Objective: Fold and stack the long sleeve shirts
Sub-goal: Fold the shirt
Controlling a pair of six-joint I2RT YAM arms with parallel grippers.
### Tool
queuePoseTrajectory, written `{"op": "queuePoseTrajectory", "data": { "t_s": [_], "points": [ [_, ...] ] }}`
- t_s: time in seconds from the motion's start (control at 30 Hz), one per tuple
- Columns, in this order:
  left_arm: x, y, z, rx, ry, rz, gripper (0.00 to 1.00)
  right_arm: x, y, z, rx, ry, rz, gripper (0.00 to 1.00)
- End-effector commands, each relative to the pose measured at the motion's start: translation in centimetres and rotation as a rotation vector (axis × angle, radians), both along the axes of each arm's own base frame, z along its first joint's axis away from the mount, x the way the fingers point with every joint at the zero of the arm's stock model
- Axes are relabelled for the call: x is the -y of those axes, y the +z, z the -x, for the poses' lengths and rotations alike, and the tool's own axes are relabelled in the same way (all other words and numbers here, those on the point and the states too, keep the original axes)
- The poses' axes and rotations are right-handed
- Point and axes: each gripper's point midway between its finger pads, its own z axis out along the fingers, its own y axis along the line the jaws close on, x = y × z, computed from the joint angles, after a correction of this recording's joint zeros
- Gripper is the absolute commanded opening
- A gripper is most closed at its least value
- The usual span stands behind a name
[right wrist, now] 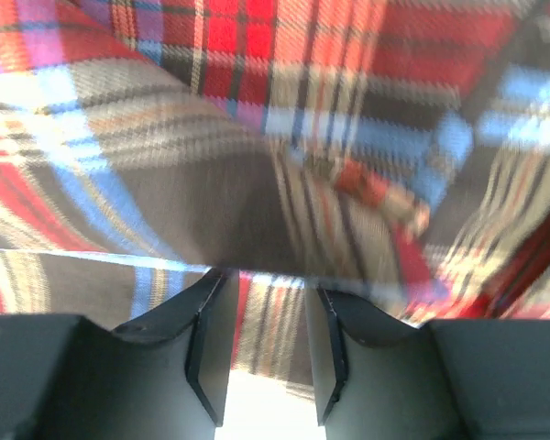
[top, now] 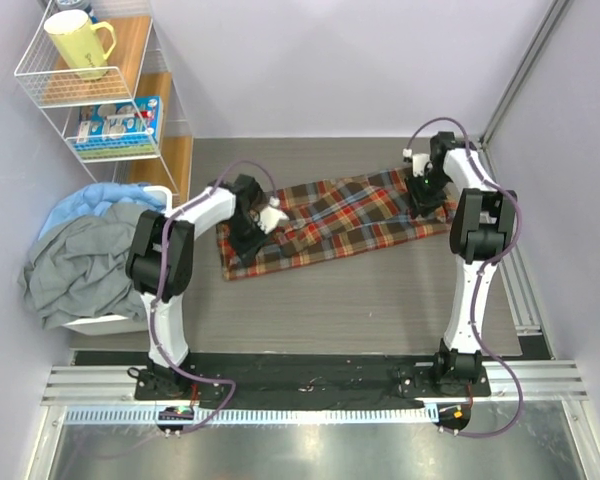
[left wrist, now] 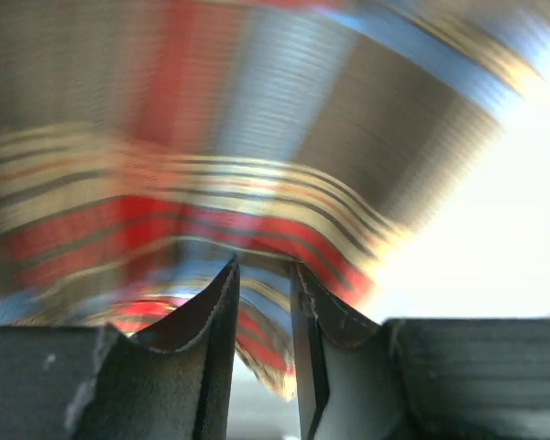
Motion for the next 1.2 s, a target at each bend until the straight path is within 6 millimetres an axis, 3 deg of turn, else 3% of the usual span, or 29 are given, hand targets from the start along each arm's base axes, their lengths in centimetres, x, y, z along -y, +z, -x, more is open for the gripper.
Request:
{"op": "queuePoseTrajectory", "data": {
  "t_s": [0.0, 0.07, 0.13, 0.2, 0.23, 0.3, 0.37, 0.4, 0.47, 0.5, 0.53, 0.57, 0.6, 0.67, 0.77, 0.8, 0.87, 1.03, 1.17],
  "points": [
    [2.7, 2.3, 8.1, -0.146, -0.167, 0.066, 0.29, -0.9, 5.0, -3.5, 0.139, 0.117, -0.035, 0.41],
    [3.7, 4.3, 8.2, -0.143, -0.148, 0.150, 0.36, -0.4, 8.4, -3.1, 0.185, 0.137, -0.101, 0.42],
    [3.9, 6.2, 6.5, -0.090, -0.120, 0.213, 0.44, 0.3, 10.6, -2.8, 0.226, 0.136, -0.128, 0.50],
    [4.2, 8.1, 4.8, -0.031, -0.096, 0.294, 0.49, -0.6, 12.3, -3.5, 0.285, 0.185, -0.168, 0.55],
    [4.6, 9.5, 3.4, 0.018, -0.082, 0.325, 0.51, -1.0, 12.8, -4.2, 0.316, 0.193, -0.176, 0.60],
    [5.3, 11.6, 1.4, 0.092, -0.064, 0.393, 0.55, -2.7, 13.4, -5.4, 0.361, 0.225, -0.207, 0.63],
    [6.0, 15.0, -0.4, 0.190, -0.037, 0.447, 0.58, -4.4, 13.4, -6.8, 0.399, 0.259, -0.215, 0.66],
    [6.4, 16.2, -1.2, 0.239, -0.031, 0.468, 0.67, -5.0, 13.5, -7.4, 0.415, 0.268, -0.225, 0.68],
    [7.1, 19.3, -3.5, 0.378, -0.002, 0.522, 0.76, -6.5, 13.0, -8.0, 0.421, 0.298, -0.231, 0.71],
    [7.0, 21.4, -3.9, 0.458, 0.007, 0.540, 0.88, -7.1, 12.8, -8.7, 0.446, 0.312, -0.231, 0.72],
    [7.4, 23.1, -5.7, 0.566, 0.018, 0.577, 0.93, -7.6, 12.5, -9.0, 0.451, 0.312, -0.228, 0.73],
    [7.5, 22.9, -5.8, 0.557, 0.092, 0.598, 0.99, -7.9, 12.1, -9.3, 0.456, 0.314, -0.225, 0.75],
    [7.2, 23.6, -6.2, 0.595, 0.129, 0.603, 1.00, -9.8, 11.6, -9.9, 0.469, 0.346, -0.231, 0.75],
    [7.1, 24.0, -7.4, 0.625, 0.216, 0.616, 1.00, -10.9, 10.9, -10.3, 0.471, 0.345, -0.246, 0.75],
    [7.2, 22.6, -6.2, 0.517, 0.179, 0.591, 1.00, -12.8, 9.5, -11.0, 0.475, 0.357, -0.275, 0.75],
    [7.4, 23.2, -6.4, 0.514, 0.171, 0.597, 1.00, -13.3, 8.7, -11.3, 0.474, 0.362, -0.277, 0.75],
    [7.2, 22.4, -6.4, 0.474, 0.194, 0.589, 1.00, -13.9, 8.3, -11.5, 0.473, 0.362, -0.280, 0.74],
    [6.7, 21.8, -5.7, 0.475, 0.181, 0.581, 1.00, -14.1, 6.8, -11.3, 0.452, 0.373, -0.274, 0.68],
    [6.4, 21.6, -5.4, 0.485, 0.173, 0.569, 1.00, -13.4, 5.3, -10.0, 0.407, 0.390, -0.242, 0.65]
  ]
}}
